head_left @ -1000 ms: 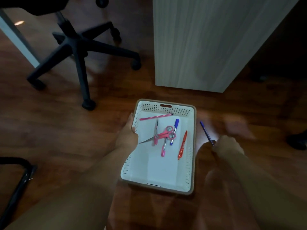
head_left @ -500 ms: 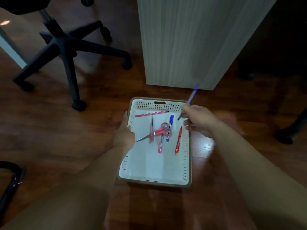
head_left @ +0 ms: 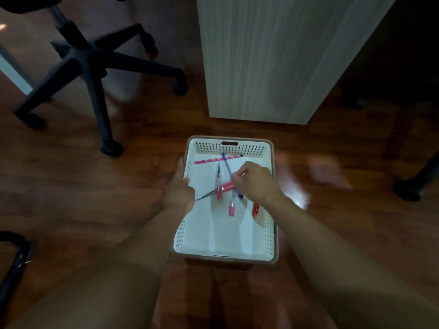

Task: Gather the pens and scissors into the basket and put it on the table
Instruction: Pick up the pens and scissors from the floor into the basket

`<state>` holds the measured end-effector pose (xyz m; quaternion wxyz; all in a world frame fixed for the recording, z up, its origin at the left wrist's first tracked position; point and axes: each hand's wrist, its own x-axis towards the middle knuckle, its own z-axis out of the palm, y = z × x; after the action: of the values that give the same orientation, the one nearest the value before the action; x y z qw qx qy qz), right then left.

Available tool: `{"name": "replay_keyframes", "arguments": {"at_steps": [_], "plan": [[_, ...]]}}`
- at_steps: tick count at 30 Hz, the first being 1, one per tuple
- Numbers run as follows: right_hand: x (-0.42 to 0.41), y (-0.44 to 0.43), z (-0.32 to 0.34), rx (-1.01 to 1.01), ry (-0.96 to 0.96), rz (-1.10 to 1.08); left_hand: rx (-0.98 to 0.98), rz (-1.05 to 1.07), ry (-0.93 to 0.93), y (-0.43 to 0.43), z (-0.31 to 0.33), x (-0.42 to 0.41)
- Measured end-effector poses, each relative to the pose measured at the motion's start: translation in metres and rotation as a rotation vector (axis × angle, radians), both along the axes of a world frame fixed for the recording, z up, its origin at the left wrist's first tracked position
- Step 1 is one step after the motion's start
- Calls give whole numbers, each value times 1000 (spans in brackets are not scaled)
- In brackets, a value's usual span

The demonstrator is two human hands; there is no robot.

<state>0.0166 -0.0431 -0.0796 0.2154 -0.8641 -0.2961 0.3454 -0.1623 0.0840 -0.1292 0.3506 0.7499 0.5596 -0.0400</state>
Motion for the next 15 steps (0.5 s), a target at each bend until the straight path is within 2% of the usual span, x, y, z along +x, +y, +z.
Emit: {"name": "replay_keyframes", "arguments": {"at_steps": [3, 6, 8, 11, 13, 15], "plan": [[19, -11, -2, 211, -162, -157, -30, 133, -65, -9, 5, -2], [34, -24, -9, 217, -319, -282, 31, 115, -35, -21, 3, -8], [44, -33, -13, 137, -229, -378, 88, 63, -20, -26, 0, -11], [45, -46, -17, -40, 91, -357, 100, 60, -22, -29, 2, -11], [41, -56, -26, -93, 138, -245, 89, 67, -31, -30, 1, -10], [35, -64, -35, -38, 137, -244, 85, 62, -48, -29, -1, -9]]}}
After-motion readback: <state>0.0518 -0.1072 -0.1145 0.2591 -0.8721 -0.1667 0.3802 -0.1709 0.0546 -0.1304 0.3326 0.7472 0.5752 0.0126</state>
